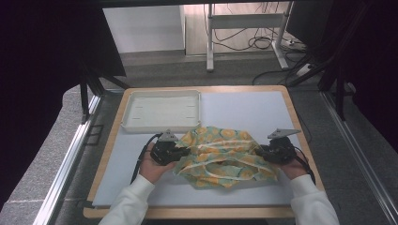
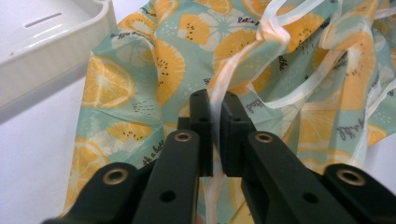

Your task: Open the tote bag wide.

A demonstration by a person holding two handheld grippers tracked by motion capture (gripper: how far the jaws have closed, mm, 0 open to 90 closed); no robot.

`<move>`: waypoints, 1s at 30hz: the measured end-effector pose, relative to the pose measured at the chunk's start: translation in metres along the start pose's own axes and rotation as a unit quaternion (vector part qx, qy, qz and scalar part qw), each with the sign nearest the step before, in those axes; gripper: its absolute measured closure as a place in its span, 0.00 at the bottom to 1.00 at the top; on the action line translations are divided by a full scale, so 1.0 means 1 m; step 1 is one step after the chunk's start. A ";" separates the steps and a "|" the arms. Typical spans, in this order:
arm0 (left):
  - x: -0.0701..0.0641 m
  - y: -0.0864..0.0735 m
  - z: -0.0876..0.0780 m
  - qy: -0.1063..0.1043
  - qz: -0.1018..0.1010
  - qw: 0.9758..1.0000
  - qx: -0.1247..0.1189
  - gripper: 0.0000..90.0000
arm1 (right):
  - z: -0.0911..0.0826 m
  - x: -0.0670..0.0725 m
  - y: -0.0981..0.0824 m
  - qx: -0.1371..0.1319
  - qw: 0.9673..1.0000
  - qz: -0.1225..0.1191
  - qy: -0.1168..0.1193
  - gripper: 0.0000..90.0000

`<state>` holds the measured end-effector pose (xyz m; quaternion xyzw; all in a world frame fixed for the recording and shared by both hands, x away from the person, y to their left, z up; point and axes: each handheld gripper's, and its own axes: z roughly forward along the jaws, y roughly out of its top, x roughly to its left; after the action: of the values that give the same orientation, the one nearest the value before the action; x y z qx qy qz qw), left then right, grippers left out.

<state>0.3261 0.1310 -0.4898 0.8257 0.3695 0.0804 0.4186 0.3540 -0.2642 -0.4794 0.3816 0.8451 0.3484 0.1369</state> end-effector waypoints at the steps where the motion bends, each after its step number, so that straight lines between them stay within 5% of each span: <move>1: 0.000 0.000 -0.001 0.000 -0.002 1.000 -0.003 0.97 | -0.001 0.000 0.000 0.000 1.000 -0.001 0.001 0.87; 7: 0.000 0.001 -0.006 0.001 -0.008 1.000 -0.021 0.99 | -0.007 0.002 0.004 -0.022 1.000 -0.009 -0.004 0.97; 22: 0.003 0.008 -0.031 0.018 -0.014 0.997 -0.074 1.00 | -0.029 -0.004 0.009 -0.098 0.995 0.012 -0.022 0.98; 30: 0.004 0.012 -0.040 0.022 -0.015 0.995 -0.092 1.00 | -0.037 0.001 0.017 -0.131 0.991 0.001 -0.037 0.98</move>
<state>0.3179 0.1542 -0.4559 0.7762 0.3821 0.1255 0.4856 0.3442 -0.2740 -0.4410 0.3741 0.7863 0.4413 0.2166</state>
